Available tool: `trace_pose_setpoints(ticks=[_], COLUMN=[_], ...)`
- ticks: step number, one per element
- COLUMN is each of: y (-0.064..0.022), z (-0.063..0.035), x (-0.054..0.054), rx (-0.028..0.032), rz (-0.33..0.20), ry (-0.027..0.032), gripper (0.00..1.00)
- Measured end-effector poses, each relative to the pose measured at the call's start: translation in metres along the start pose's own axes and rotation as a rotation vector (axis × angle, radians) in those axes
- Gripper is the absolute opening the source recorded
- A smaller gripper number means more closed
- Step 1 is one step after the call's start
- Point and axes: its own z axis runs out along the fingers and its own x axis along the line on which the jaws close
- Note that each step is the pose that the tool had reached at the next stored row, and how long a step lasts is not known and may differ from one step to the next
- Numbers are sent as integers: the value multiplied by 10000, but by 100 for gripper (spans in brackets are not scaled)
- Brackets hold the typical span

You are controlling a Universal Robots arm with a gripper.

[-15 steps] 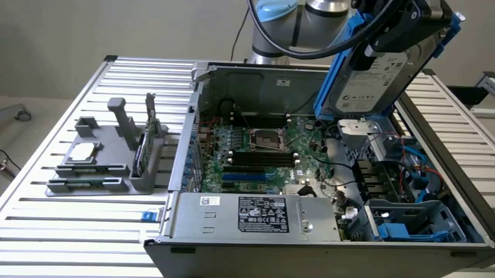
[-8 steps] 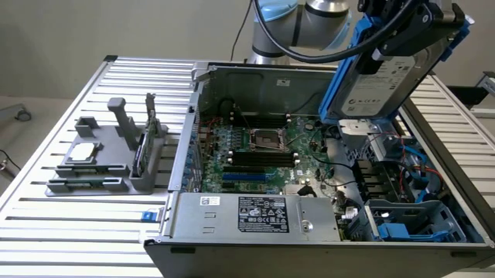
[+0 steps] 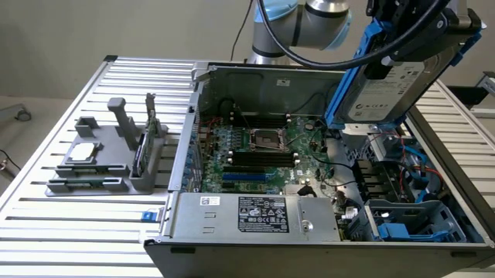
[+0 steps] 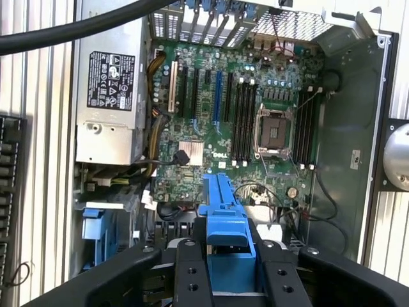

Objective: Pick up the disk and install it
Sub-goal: 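Insert the first disk wire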

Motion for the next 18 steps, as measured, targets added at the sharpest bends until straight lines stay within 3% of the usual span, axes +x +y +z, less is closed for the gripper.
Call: trace_pose_setpoints(ticks=[9,18], y=[-19,-31], z=[-9,-18], x=[172,425], rx=[8,14], rz=[52,88], ry=[-2,-4], gripper=[32,32])
